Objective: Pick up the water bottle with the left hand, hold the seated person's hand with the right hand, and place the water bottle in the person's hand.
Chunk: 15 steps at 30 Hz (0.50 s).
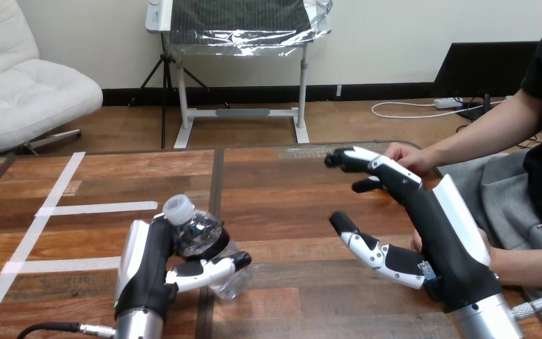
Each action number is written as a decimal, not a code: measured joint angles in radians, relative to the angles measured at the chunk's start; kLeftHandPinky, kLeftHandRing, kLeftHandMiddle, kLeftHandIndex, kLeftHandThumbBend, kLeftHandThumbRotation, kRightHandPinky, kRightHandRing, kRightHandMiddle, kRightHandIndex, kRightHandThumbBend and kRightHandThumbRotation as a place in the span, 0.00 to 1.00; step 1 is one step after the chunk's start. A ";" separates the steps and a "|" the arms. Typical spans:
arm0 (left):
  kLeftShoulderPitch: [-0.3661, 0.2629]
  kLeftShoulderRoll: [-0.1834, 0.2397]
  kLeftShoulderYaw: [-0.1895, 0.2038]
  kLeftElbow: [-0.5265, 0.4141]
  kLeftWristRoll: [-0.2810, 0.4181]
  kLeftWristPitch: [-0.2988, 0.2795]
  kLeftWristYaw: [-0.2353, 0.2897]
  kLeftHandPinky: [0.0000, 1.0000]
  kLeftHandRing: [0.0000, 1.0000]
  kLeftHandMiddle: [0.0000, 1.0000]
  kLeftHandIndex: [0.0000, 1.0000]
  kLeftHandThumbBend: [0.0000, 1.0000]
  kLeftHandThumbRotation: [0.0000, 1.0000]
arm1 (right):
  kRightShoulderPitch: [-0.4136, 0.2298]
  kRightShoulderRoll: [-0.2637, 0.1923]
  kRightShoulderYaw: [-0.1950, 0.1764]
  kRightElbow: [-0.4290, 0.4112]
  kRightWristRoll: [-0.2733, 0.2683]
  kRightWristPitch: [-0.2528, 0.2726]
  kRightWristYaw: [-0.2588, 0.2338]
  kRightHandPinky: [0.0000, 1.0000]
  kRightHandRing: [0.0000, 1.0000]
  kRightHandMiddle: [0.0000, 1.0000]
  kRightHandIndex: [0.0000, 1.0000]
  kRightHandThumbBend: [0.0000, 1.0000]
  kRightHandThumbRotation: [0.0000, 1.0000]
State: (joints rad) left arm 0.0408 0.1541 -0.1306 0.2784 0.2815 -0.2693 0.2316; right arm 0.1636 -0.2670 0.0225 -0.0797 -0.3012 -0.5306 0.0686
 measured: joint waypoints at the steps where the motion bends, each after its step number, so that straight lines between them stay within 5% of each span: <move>1: 0.002 -0.002 0.000 -0.008 0.000 0.000 -0.002 0.41 0.40 0.44 0.50 0.59 0.00 | 0.000 -0.007 -0.003 -0.003 -0.008 0.010 0.003 0.74 0.84 0.87 0.80 0.53 0.08; 15: 0.000 -0.013 0.002 -0.118 0.000 -0.038 -0.026 0.41 0.41 0.44 0.50 0.60 0.00 | 0.000 -0.160 -0.082 -0.133 -0.100 0.208 0.135 0.76 0.87 0.91 0.85 0.73 0.03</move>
State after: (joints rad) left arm 0.0411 0.1406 -0.1290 0.1604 0.2819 -0.3071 0.2061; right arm 0.1634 -0.4266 -0.0598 -0.2125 -0.4010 -0.3227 0.2037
